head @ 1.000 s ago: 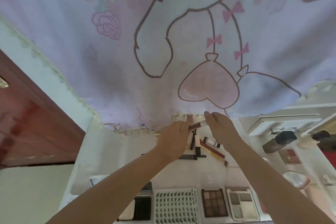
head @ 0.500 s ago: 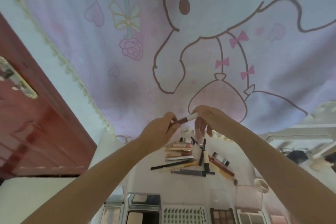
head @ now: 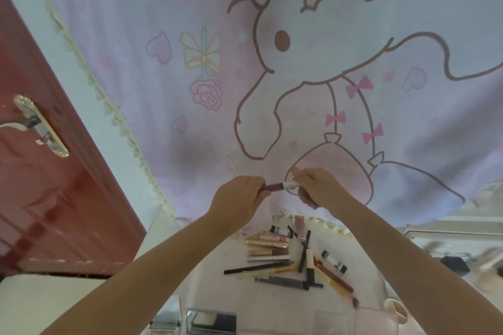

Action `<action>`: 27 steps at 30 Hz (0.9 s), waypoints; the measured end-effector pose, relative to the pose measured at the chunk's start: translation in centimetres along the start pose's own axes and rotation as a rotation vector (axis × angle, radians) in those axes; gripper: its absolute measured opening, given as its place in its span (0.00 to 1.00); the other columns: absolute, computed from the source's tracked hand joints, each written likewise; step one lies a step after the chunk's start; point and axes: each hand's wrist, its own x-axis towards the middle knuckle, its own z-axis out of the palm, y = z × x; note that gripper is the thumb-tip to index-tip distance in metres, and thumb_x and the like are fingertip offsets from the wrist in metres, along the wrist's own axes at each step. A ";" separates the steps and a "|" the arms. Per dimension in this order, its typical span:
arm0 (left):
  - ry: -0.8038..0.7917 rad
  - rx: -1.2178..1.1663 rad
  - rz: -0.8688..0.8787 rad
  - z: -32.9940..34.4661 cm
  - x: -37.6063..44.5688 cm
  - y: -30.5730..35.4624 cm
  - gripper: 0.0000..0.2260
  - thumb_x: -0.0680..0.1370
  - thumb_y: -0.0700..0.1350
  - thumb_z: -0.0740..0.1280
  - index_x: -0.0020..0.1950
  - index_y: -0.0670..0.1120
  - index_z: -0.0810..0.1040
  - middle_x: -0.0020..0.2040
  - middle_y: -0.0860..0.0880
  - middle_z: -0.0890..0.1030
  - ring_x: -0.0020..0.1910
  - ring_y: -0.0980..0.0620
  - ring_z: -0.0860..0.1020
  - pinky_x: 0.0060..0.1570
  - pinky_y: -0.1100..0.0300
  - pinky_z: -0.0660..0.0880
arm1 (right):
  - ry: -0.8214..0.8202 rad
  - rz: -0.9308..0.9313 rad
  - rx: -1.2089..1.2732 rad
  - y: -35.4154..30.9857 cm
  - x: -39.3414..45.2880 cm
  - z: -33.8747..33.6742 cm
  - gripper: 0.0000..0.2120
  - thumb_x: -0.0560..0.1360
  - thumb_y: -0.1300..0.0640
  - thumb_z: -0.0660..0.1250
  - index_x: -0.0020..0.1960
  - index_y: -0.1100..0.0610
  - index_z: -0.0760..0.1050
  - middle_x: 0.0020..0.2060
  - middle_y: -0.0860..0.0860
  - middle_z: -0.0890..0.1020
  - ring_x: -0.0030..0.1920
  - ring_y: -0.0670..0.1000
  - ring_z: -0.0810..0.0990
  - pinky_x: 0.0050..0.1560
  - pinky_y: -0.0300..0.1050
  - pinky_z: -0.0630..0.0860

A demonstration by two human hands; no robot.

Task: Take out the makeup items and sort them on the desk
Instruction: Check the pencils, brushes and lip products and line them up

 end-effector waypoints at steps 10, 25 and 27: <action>-0.003 -0.053 -0.062 0.2 -1.5 -1.2 0.15 0.81 0.51 0.52 0.58 0.45 0.73 0.44 0.54 0.70 0.41 0.57 0.67 0.36 0.70 0.60 | -0.081 -0.077 0.274 0.4 0.2 1.4 0.08 0.76 0.64 0.62 0.42 0.55 0.76 0.31 0.46 0.79 0.25 0.40 0.77 0.27 0.35 0.74; -0.078 -0.084 -0.160 0.1 -3.8 -4.1 0.13 0.81 0.48 0.54 0.55 0.42 0.74 0.41 0.52 0.70 0.40 0.54 0.67 0.38 0.65 0.62 | -0.243 -0.077 -0.015 0.5 2.1 4.3 0.09 0.76 0.59 0.64 0.37 0.53 0.75 0.18 0.44 0.75 0.19 0.41 0.70 0.27 0.34 0.68; -0.097 -0.092 -0.183 0.3 -4.2 -4.7 0.13 0.81 0.48 0.54 0.55 0.42 0.74 0.41 0.52 0.70 0.39 0.54 0.67 0.36 0.66 0.59 | -0.258 -0.097 0.049 0.9 2.6 4.8 0.08 0.74 0.65 0.65 0.40 0.53 0.76 0.23 0.45 0.77 0.23 0.41 0.74 0.30 0.33 0.73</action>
